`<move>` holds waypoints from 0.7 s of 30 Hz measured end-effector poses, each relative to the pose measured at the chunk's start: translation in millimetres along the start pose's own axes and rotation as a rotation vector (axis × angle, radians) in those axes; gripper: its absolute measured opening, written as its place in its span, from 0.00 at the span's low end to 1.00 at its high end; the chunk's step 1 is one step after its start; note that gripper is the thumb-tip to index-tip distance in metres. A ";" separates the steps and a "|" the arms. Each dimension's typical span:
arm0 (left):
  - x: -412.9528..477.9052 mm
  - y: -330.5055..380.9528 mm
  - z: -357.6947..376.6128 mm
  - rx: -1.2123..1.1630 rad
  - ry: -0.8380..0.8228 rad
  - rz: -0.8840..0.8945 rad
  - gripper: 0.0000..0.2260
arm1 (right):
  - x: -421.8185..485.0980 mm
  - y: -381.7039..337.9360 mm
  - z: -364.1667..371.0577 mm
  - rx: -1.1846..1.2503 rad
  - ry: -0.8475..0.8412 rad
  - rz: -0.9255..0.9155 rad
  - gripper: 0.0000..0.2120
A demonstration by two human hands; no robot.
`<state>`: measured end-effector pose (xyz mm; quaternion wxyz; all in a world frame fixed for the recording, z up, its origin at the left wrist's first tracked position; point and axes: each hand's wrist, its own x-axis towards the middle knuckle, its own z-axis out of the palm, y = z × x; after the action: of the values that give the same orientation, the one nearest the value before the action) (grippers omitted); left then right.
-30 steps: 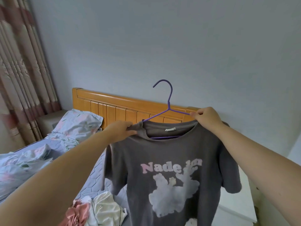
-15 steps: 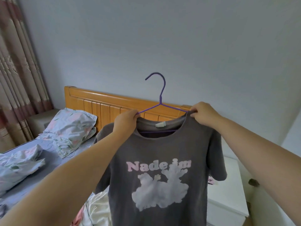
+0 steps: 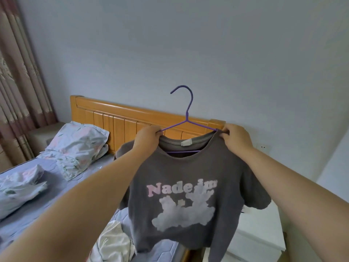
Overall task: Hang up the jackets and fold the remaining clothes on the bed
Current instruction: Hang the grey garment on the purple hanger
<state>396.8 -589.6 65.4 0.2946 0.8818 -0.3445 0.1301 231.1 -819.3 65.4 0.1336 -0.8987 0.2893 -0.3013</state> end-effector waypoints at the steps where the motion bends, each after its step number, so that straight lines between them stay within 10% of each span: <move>1: 2.0 1.5 1.7 -0.012 0.007 -0.007 0.10 | 0.5 5.4 3.0 -0.046 -0.023 0.010 0.05; 7: 6.7 10.9 22.0 -0.021 -0.010 0.059 0.11 | 3.4 5.9 8.1 -0.056 -0.208 0.022 0.07; 16: 37.0 21.2 50.8 0.060 0.008 0.348 0.19 | 15.0 44.3 -22.1 -0.077 0.099 0.131 0.07; 21: 61.1 12.0 81.6 -0.026 -0.216 0.088 0.07 | 1.8 102.0 -52.8 -0.110 0.270 0.189 0.07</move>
<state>435.2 -678.8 32.3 0.2612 0.8708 -0.4144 0.0428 154.7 -905.2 65.3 0.0719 -0.8249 0.4038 -0.3889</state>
